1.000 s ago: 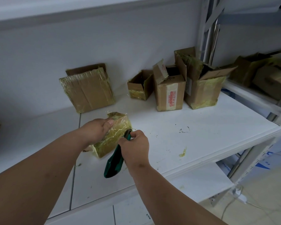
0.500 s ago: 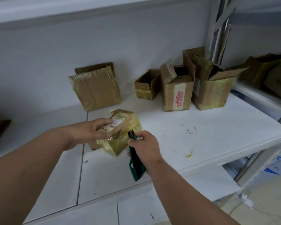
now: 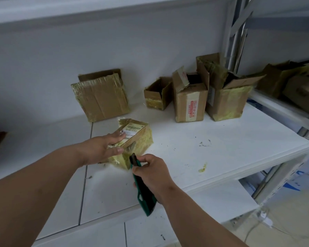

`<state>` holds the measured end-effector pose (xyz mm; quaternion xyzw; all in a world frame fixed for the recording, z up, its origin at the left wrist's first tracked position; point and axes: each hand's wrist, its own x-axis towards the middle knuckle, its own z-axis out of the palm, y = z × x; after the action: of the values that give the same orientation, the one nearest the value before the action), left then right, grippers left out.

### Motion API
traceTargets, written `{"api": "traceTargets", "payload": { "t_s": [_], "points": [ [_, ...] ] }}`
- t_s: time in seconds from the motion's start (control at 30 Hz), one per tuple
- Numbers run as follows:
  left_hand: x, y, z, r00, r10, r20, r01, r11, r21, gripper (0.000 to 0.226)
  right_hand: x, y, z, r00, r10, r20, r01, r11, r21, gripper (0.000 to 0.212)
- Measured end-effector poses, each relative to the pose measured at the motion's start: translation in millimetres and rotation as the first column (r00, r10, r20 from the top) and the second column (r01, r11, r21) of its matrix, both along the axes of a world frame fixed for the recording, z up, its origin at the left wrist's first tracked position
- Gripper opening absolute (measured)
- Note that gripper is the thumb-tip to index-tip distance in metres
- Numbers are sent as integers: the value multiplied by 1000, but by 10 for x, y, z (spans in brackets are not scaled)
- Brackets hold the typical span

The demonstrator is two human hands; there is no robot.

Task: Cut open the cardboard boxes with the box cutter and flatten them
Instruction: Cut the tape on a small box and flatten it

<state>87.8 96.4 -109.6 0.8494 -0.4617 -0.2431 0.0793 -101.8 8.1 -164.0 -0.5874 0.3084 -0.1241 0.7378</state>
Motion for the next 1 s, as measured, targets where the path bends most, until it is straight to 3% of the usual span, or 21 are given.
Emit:
{"api": "traceTargets", "payload": {
  "t_s": [0.17, 0.33, 0.4, 0.57, 0.8, 1.0],
  "points": [
    [-23, 27, -1, 1000, -2, -3, 2, 999, -41, 74, -53, 62, -6, 1000, 17, 11, -17, 999, -30, 16],
    [-159, -37, 44, 921, -6, 389, -30, 996, 85, 59, -88, 63, 6, 1000, 26, -9, -27, 999, -39, 16],
    [-221, -89, 33, 903, 21, 429, -57, 996, 72, 59, -161, 14, 48, 1000, 21, -3, -21, 999, 46, 15],
    [-248, -223, -6, 956, 106, 275, -99, 994, -39, 79, -352, -189, 60, 999, -25, -26, 27, 996, 83, 20],
    [-339, -320, -86, 977, 22, 210, -16, 999, -33, 66, -457, -251, -7, 975, -224, -10, 224, 972, 74, 27],
    [-272, -296, -91, 980, -18, 196, 29, 998, -54, 61, -474, -290, 36, 981, -196, -12, 196, 980, 11, 29]
  ]
}}
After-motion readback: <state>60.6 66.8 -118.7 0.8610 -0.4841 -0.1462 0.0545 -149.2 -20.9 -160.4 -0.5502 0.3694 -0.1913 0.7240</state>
